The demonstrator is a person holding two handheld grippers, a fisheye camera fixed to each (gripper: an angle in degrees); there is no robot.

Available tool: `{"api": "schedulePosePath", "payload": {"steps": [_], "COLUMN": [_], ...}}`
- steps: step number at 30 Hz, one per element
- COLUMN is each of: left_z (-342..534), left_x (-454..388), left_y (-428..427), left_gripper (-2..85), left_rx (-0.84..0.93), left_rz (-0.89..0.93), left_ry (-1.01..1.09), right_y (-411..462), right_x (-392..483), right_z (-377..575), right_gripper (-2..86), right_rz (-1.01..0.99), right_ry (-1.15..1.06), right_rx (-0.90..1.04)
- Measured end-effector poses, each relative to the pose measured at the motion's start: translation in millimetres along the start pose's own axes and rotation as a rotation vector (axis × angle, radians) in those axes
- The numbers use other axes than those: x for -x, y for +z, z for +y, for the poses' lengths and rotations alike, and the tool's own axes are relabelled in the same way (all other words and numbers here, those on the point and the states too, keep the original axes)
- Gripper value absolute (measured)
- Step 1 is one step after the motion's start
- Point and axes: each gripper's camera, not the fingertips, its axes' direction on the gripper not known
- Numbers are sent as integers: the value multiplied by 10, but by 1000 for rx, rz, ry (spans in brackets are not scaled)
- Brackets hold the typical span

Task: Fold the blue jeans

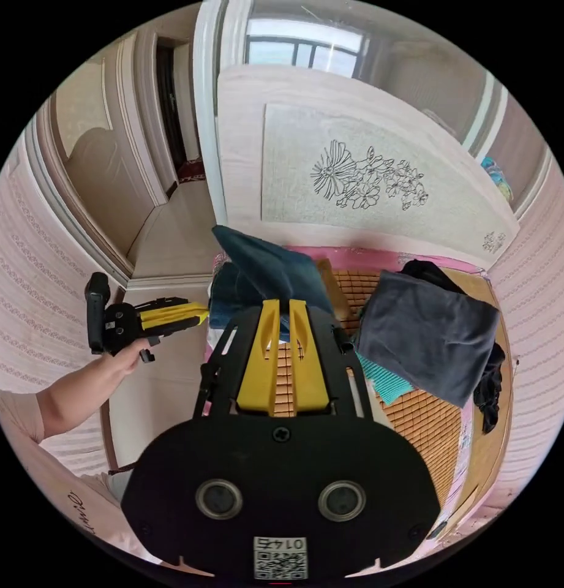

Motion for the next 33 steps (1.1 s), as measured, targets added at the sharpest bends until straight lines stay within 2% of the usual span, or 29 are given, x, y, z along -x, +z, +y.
{"api": "schedulePosePath", "payload": {"steps": [5, 7, 11, 13, 17, 19, 24, 26, 27, 30, 33], "left_z": [-4, 111, 854, 1304, 2334, 2518, 2354, 2319, 2308, 2322, 2396], "left_x": [-227, -477, -1103, -1330, -1715, -1771, -2056, -2176, -2237, -2346, -2478], "left_y": [-601, -872, -1391, -1373, -799, -784, -950, -999, -1025, -1084, -1109], "left_gripper": [-10, -10, -10, -10, -10, -10, -10, -10, -10, -10, -10], "left_rx": [-87, -111, -68, 26, 474, 451, 438, 442, 443, 428, 419], "left_rz": [43, 109, 417, 525, 563, 537, 479, 440, 425, 401, 366], "left_ry": [81, 164, 271, 244, 92, 54, 164, 204, 212, 209, 234], "right_y": [-1031, -1484, -2010, -2077, -1735, -1503, -1646, -1554, -1403, -843, -256], "right_x": [-545, -756, -808, -706, -537, -346, 26, 141, 212, 538, 1025], "right_z": [1064, 1977, 3762, 4993, 6602, 7148, 7218, 7025, 6838, 6228, 5710], "right_gripper": [12, 12, 13, 13, 14, 13, 14, 30, 53, 132, 190], "right_rz": [-52, -75, -30, 63, 95, 95, 239, 140, 28, -198, -259], "right_ry": [189, 305, 507, 694, 1021, 1093, 997, 861, 755, 449, 162], "right_rx": [-215, -294, -317, -170, 129, 256, 38, -72, -106, -51, 89]}}
